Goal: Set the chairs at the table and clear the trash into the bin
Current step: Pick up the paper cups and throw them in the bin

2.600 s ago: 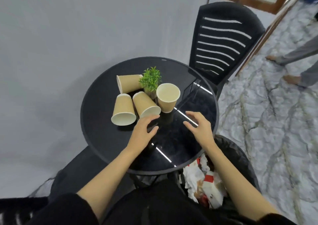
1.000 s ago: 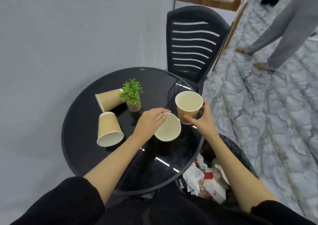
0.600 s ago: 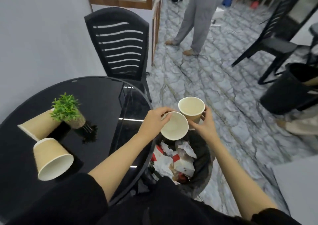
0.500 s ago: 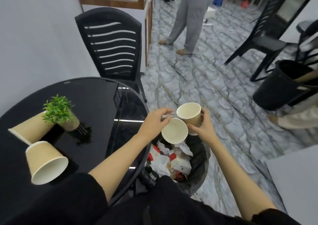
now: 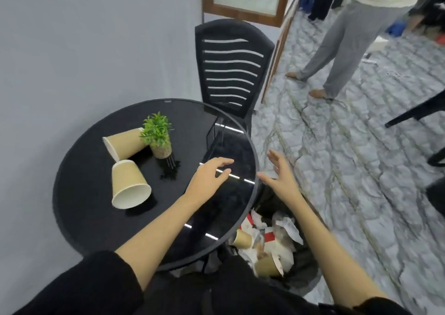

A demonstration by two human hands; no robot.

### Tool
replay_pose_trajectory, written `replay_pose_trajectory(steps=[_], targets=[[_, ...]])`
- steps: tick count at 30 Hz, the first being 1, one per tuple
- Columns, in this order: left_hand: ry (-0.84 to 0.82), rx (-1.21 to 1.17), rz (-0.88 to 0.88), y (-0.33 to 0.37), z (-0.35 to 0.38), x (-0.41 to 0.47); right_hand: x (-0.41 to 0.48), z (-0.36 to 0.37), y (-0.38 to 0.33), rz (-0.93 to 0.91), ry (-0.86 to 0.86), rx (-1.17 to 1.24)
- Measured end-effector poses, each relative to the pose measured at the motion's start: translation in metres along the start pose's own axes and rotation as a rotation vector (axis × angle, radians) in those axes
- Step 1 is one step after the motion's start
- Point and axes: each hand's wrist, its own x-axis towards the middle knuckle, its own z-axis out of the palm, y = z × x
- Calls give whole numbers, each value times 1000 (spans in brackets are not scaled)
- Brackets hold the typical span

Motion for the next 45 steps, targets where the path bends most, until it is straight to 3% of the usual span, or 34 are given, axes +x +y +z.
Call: replay_pose_trajectory(steps=[11,17,27,38,45], targets=[[443,33,-344,-65,-95,-87,43,139,-73,-264,-484,-5],[537,172,-395,-93,-114,-119,48,190,-100,-349,-613,-5],[473,194,-405,-119,-118,-104,60,223,-120,-440,-623,-45],[675,-30,-411,-148,-144,-118,90,265,-132,-460,-665,-128],[693,-55,-449,-171,-158,-130,123,293,-148,-470,-689,-182]])
